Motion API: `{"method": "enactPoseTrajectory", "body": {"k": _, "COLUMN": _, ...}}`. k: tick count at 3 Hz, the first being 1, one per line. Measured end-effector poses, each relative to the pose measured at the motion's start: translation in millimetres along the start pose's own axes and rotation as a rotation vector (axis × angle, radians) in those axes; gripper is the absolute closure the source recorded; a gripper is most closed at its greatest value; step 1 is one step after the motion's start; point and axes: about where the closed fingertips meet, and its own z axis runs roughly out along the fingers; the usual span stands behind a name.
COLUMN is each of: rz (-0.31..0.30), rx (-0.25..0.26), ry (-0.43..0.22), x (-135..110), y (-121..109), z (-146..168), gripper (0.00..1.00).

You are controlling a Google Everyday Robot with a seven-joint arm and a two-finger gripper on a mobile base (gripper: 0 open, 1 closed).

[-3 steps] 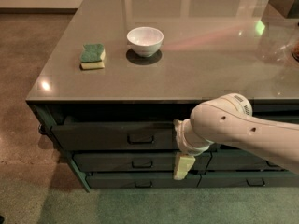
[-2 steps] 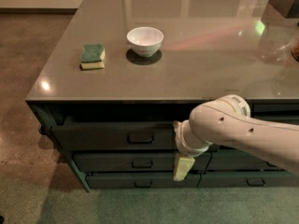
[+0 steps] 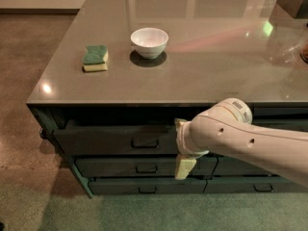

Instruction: Open top drawer

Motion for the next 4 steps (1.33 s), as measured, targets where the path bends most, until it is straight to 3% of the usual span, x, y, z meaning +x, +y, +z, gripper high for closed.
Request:
{"method": "enactPoseTrajectory", "body": {"k": 2, "rz": 0.002, "rx": 0.029, "ry": -0.011, "x": 0.0, "y": -4.0, "z": -0.1, "gripper": 0.00}}
{"method": "enactPoseTrajectory", "body": {"k": 3, "rz": 0.014, "rx": 0.090, "ry": -0.032, "x": 4.6, "y": -9.9, "z": 3.5, "gripper": 0.00}}
{"method": "enactPoseTrajectory", "body": {"k": 4, "rz": 0.013, "rx": 0.090, "ry": -0.032, "x": 4.6, "y": -9.9, "z": 3.5, "gripper": 0.00}}
